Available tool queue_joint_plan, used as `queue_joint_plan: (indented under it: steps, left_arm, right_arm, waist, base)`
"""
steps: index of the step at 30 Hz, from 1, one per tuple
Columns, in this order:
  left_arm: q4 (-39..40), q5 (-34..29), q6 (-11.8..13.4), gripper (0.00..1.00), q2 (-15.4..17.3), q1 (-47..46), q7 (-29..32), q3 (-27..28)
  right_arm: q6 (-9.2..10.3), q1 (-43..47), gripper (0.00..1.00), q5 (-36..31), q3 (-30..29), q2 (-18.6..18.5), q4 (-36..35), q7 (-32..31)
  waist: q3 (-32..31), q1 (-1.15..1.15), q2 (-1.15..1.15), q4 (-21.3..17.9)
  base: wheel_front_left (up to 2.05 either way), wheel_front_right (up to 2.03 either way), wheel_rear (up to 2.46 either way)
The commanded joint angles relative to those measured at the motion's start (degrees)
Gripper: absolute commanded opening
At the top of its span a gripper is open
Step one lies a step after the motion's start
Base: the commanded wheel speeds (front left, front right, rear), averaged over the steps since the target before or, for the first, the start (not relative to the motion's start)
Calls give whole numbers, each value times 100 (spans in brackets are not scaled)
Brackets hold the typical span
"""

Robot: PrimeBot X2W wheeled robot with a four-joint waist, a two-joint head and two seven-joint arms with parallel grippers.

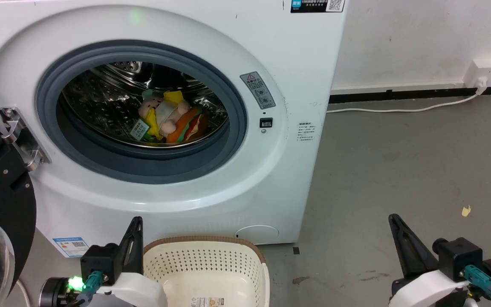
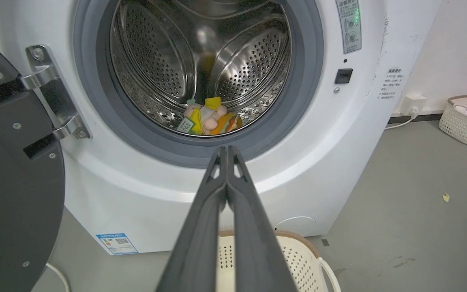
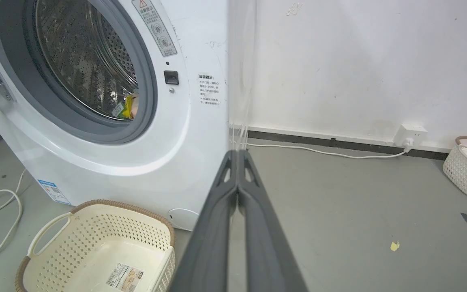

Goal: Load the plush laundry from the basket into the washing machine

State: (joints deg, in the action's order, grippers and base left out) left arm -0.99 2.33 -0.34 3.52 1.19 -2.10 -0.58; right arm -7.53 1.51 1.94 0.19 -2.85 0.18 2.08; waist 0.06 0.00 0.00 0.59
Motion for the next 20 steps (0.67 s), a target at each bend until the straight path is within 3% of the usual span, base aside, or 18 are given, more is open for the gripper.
queue_joint_plan:
  steps: [1, 20]
  left_arm:
    - [38, -65, 18, 0, -20, -66, 24, 34]
    - [99, -233, 34, 0, -64, -119, 210, 58]
  right_arm:
    - [4, -82, 0, -52, -15, -2, -15, -21]
    - [4, -151, 0, -194, -19, -3, -18, -208]
  waist:
    - [0, 0, 0, -4]
    - [-6, 0, 0, -59]
  base:
    - [0, 0, 0]
    - [0, 0, 0]
